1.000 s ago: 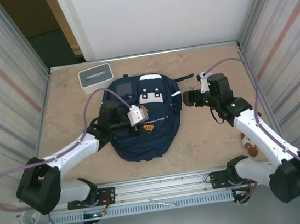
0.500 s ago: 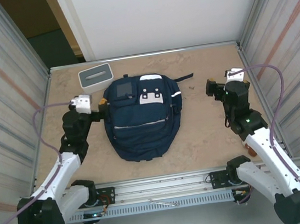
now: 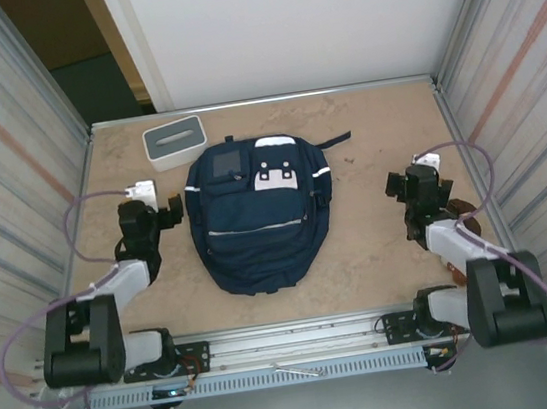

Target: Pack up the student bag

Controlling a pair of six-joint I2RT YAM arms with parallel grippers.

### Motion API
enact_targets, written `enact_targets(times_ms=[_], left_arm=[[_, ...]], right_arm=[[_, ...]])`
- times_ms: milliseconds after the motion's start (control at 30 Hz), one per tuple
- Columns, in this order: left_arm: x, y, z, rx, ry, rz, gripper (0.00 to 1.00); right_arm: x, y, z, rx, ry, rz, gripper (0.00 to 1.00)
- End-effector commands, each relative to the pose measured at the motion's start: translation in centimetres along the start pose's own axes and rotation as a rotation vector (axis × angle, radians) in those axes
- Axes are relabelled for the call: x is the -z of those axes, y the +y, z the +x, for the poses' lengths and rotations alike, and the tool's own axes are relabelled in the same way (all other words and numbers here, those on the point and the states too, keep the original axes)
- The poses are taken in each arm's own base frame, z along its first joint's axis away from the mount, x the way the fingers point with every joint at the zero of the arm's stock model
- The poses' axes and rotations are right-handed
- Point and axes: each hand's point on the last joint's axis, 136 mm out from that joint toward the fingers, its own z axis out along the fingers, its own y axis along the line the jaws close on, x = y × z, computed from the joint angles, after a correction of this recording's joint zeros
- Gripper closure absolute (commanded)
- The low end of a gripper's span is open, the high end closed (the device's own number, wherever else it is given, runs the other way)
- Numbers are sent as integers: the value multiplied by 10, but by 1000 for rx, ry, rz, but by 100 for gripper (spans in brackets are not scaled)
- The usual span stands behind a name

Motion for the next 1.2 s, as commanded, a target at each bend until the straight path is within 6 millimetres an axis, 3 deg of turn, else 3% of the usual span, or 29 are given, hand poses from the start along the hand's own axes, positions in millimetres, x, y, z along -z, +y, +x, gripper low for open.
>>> enact_targets(times_ms=[0,133,267,333,367,467,1167], left_arm=[[-10,-1,3,12,-22,3,3],[-19,-7,22,9,-45,35,3],[-21,-8,24,5,-29,37,2],[-23,-10,20,-2,-41,47,2],[-25,-10,21,-3,-14,51,2],[-26,-10,22,-2,-12,51,1],[-25,-11,22,-4,-13,56,1]], right_arm=[[-9,19,-18,-19,-128,-108,1],[-11,35,-21,11,-148,-189,1],[-11,36,-14,-23,-214,-262,1],[-21,35,-4,-51,-221,-282,1],[-26,36,-8,-55,-239,-290,1],[-44,45,-4,-14,-82,-278,1],[-41,51,-3,11,-90,-291,1]])
